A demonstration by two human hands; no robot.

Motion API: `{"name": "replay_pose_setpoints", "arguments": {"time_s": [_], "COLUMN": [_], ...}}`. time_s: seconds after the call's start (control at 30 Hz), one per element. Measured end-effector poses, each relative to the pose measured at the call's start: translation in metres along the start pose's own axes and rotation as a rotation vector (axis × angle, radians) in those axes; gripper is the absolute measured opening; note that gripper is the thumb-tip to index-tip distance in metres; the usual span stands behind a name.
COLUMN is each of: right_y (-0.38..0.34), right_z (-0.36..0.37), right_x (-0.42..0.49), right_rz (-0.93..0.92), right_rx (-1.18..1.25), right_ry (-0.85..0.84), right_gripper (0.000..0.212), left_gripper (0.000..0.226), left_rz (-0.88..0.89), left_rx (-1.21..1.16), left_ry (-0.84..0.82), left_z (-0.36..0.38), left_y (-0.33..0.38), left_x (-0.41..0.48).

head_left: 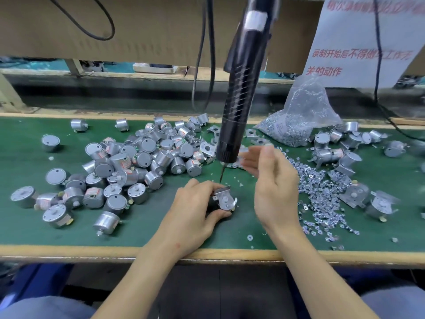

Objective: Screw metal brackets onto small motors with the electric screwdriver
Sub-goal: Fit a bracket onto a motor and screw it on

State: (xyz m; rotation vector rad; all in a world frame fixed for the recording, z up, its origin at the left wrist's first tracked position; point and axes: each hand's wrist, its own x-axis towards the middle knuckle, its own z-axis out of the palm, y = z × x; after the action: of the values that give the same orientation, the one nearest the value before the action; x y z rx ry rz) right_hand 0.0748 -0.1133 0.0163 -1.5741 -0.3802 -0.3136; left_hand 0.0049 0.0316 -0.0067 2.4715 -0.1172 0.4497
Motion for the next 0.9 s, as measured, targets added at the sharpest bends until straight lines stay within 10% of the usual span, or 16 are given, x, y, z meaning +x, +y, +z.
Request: {"name": "replay_pose_setpoints", "arguments": {"time_s": [0.33,0.63,0.73,0.9], "right_y": [-0.012,-0.014,-0.023,-0.029], "right_z": [-0.032,-0.155,-0.199,-0.185], "right_x": [-0.03,0.055,0.084,0.08], "right_rz": [0.435,0.692,0.563,0.577], "right_rx": [0.034,0.681,0.996,0.645], "right_ry": [-0.349,0.42,0.655,0.367], "right_gripper": [0.012,0.019,0.063,0.057], "left_gripper": [0.05,0.04,0.048,0.031], "left_rz": [0.108,-0.227,-0.324,-0.255], "left_rx": [-0.043,-0.655,-0.799,-0.762], "left_ry": [0.161,0.012,-0.121,-0.142], "left_z": [0.005,0.067,0.085,0.091], "left_y": [0.028,0.136,0.174,0.188], "left_x": [0.006,0.08,0.102,0.108]}}
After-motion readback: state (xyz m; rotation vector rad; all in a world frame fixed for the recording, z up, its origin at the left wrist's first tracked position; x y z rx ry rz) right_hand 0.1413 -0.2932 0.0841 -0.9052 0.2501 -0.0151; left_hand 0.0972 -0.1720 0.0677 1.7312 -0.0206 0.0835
